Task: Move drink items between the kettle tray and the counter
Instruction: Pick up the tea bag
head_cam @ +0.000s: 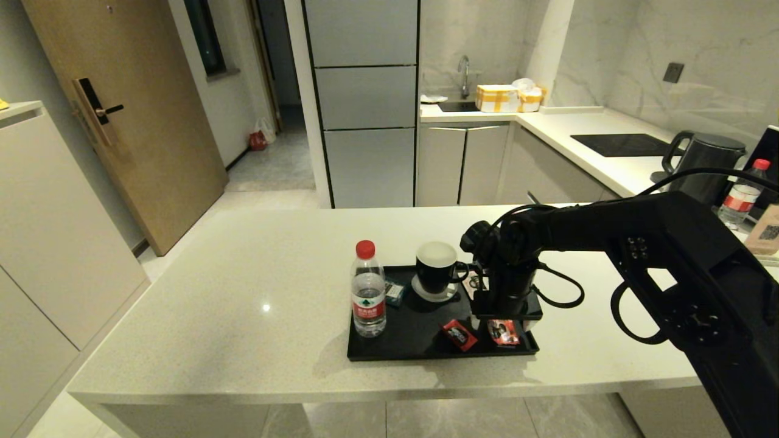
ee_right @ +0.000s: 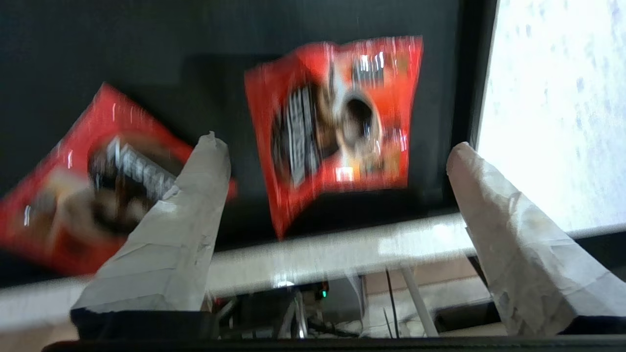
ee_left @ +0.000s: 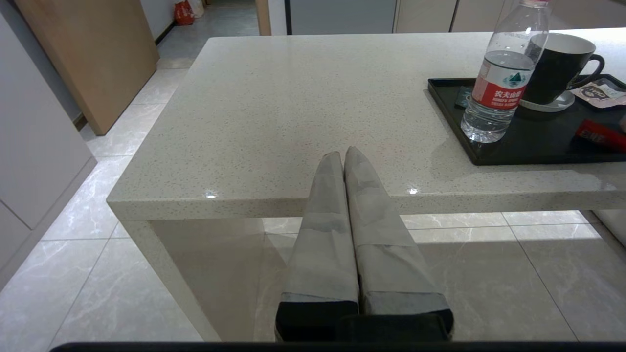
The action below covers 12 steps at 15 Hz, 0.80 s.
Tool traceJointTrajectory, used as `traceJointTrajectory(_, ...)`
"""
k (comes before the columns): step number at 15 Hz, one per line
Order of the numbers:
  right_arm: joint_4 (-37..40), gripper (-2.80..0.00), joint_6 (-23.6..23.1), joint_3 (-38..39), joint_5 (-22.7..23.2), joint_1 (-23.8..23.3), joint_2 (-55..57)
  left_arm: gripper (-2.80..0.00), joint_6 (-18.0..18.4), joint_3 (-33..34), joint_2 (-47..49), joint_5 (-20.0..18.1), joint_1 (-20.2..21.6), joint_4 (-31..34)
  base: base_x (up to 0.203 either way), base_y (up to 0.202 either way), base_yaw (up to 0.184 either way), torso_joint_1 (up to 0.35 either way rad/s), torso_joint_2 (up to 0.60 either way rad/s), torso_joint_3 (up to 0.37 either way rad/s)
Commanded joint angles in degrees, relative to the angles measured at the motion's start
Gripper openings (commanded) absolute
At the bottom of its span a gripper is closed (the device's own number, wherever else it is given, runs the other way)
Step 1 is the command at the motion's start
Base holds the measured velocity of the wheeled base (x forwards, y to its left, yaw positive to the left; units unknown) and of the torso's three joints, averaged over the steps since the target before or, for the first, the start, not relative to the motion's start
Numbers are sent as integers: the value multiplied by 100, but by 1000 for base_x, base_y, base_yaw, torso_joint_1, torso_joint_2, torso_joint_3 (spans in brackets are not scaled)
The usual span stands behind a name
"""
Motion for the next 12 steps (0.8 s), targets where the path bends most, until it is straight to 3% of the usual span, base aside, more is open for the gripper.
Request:
traceJointTrajectory(1, -173, 0, 2, -48, -31, 13, 155, -280, 0, 9, -2, 0, 1, -2, 0, 0, 0, 0, 0, 0)
traceJointTrajectory(4, -333, 0, -40, -66, -43, 4, 221, -280, 0, 0, -2, 0, 1, -2, 0, 0, 0, 0, 0, 0)
traceJointTrajectory(5, -425, -280, -30, -58, -157, 4, 242, -280, 0, 0, -2, 0, 1, -2, 0, 0, 0, 0, 0, 0)
traceJointTrajectory(12, -402, -280, 46, -49, -335, 4, 160, -280, 0, 0, -2, 0, 1, -2, 0, 0, 0, 0, 0, 0)
